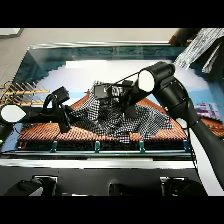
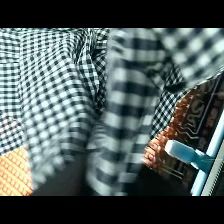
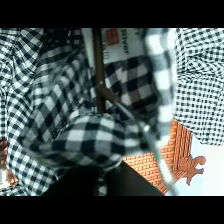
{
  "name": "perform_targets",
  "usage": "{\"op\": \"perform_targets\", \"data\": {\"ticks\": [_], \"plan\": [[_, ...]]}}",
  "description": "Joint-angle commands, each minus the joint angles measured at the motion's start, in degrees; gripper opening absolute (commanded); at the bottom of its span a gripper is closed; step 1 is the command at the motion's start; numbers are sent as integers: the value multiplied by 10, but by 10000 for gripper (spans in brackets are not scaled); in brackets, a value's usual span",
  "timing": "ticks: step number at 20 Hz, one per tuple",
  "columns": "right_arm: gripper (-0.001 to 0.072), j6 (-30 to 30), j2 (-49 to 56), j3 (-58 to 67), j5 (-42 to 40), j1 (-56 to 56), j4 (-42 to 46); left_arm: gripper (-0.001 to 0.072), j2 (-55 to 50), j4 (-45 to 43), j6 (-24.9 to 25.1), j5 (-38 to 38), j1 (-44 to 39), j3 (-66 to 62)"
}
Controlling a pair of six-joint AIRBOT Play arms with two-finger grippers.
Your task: Fold the clothes and pants, and hang the long-sleeved shirts on hangers.
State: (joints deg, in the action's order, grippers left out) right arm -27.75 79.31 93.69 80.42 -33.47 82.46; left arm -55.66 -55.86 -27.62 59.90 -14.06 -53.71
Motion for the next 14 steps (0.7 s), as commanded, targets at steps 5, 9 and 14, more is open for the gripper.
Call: {"op": "perform_targets", "data": {"ticks": [5,9,14], "plan": [[317,-105,-13,0,-9,2,9,17,-1,4,7,-15,0,0],[544,-213,-78,0,-13,42,57,17,19,4,22,-14,0,0],[561,-155,-129,-3,24,237,-41,17,48,12,43,-14,0,0]]}}
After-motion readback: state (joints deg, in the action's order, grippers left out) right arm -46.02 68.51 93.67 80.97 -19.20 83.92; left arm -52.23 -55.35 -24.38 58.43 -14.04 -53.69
